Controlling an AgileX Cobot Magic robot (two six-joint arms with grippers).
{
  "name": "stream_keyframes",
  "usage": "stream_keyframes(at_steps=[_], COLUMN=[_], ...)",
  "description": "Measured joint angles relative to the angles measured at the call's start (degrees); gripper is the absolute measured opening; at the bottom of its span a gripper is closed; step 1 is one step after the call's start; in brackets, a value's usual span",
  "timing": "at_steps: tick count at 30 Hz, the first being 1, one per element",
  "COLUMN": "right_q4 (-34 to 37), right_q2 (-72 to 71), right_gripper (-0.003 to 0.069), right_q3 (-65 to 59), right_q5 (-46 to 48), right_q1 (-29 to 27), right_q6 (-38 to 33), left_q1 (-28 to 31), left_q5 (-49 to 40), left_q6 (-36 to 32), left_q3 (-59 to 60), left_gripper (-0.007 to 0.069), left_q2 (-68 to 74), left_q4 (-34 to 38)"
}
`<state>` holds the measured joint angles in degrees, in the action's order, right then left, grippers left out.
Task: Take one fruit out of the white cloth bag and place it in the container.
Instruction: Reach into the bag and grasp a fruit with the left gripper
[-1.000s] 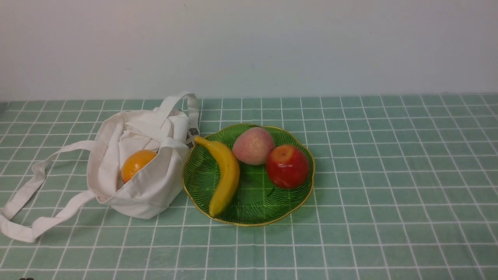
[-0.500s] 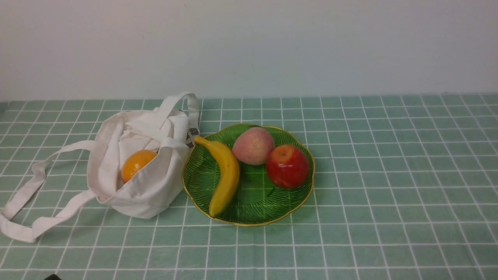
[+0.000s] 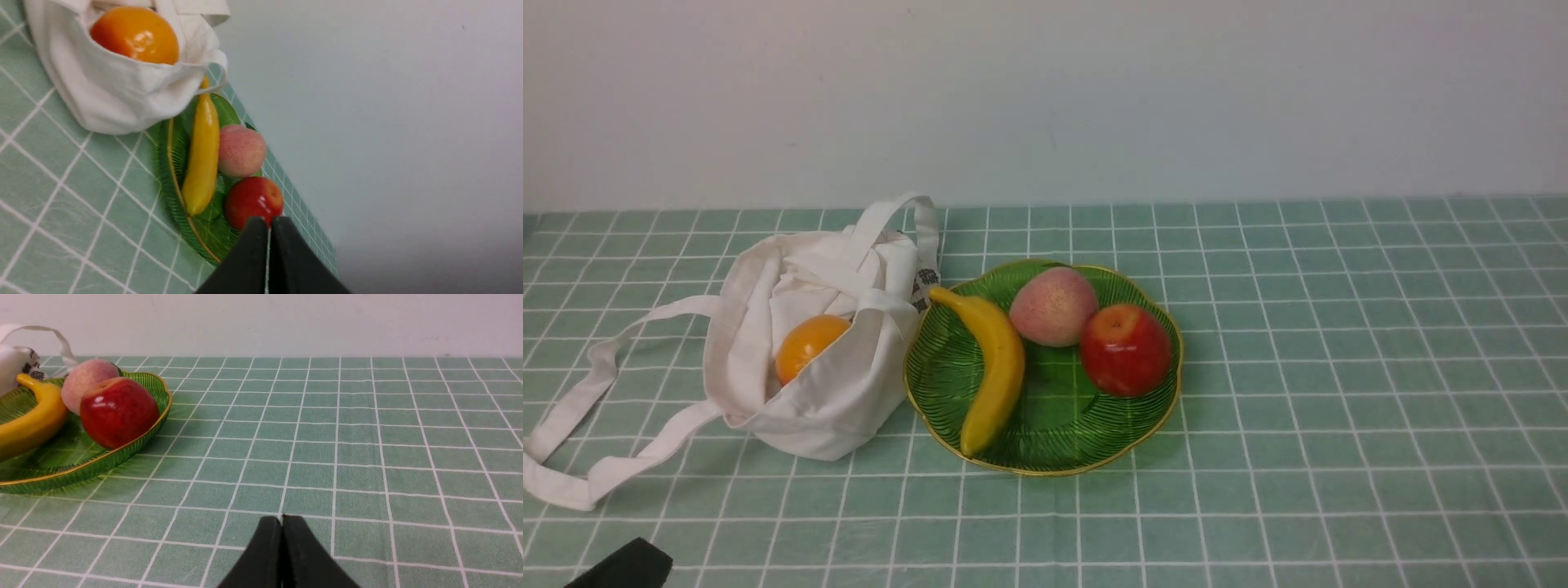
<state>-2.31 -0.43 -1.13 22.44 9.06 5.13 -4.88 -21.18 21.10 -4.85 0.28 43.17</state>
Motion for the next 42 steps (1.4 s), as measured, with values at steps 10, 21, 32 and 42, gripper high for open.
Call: stream_keyframes(at_steps=[10, 21, 32, 42], right_q4=[0.0, 0.0, 0.0, 0.0], right_q2=[0.0, 0.0, 0.0, 0.0], right_gripper=[-0.0015, -0.0015, -0.0015, -0.0015], right_q3=[0.0, 0.0, 0.0, 0.0], right_q5=[0.0, 0.0, 0.0, 0.0], right_q1=[0.0, 0.0, 0.0, 0.0], right_q6=[0.0, 0.0, 0.0, 0.0], left_q1=[0.0, 0.0, 0.0, 0.0], left_q5=[-28.4, -25.2, -21.3, -11.4], left_q6=[-15.3, -14.6, -8.4, -7.6], left_q3=[-26.4, -48.2, -63.5, -65.2], left_gripper=[-0.0008, 0.0020, 0.0414, 0.0653], left_q2=[36.3, 69.7, 93.4, 102.9], left_q4=[-17.3, -34.0, -40.1, -41.7])
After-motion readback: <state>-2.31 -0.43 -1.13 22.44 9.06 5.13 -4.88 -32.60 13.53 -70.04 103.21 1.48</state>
